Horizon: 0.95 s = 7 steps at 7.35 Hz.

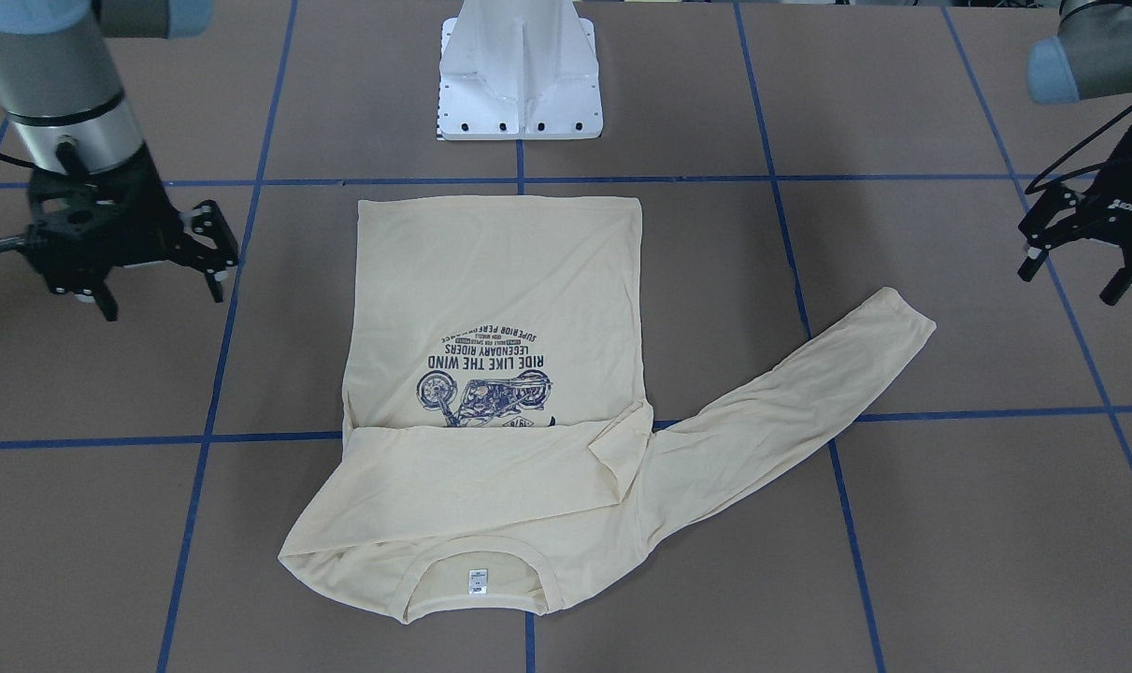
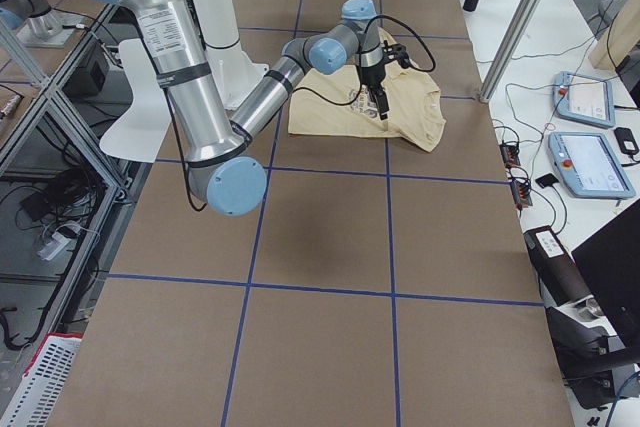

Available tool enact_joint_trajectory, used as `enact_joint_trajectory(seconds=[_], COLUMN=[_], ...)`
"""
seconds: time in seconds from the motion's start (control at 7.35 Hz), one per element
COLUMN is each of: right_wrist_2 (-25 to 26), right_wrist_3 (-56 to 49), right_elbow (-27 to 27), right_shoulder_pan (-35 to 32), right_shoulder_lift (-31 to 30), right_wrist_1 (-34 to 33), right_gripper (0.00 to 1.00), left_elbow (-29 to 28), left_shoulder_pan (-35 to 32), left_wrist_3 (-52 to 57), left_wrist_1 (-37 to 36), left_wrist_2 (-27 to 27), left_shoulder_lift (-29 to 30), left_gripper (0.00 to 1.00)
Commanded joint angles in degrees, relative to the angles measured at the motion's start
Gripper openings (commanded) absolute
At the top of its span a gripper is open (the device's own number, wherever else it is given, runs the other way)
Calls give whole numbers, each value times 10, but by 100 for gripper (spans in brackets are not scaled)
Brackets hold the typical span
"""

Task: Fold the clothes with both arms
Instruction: 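Release the sleeve and raise the right gripper away from the shirt, then lower the left gripper to the remaining sleeve cuff and grasp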

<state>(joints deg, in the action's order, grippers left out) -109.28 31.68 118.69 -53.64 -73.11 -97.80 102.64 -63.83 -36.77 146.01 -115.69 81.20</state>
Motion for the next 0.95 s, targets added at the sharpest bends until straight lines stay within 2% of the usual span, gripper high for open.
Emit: enact_joint_trajectory(seconds=[0.0,0.14,0.27,0.41,0.68,0.82], right_wrist_2=[-58,-86,-113,-114,-114,-114], right_wrist_3=[-113,-119,-120,-120,-119,-119], right_elbow=[23,12,-3,-4,-4,-5], right_shoulder_pan=[-86,-113,-129,-129,-129,-129], right_shoulder_lift=[-137,-211,-246,-250,-249,-247], right_wrist_1=[76,179,231,240,241,241], right_gripper=[100,100,100,100,100,100], left_elbow=[-8,-31,-50,-69,-104,-119], left_shoulder_pan=[99,134,155,180,187,187], left_wrist_3=[-115,-137,-164,-191,-195,-194], left_wrist_1=[20,23,23,23,25,25], left_wrist_2=[76,109,129,152,159,159], left_shoulder_lift=[-10,-9,-3,9,36,43], left_gripper=[99,99,93,83,66,66])
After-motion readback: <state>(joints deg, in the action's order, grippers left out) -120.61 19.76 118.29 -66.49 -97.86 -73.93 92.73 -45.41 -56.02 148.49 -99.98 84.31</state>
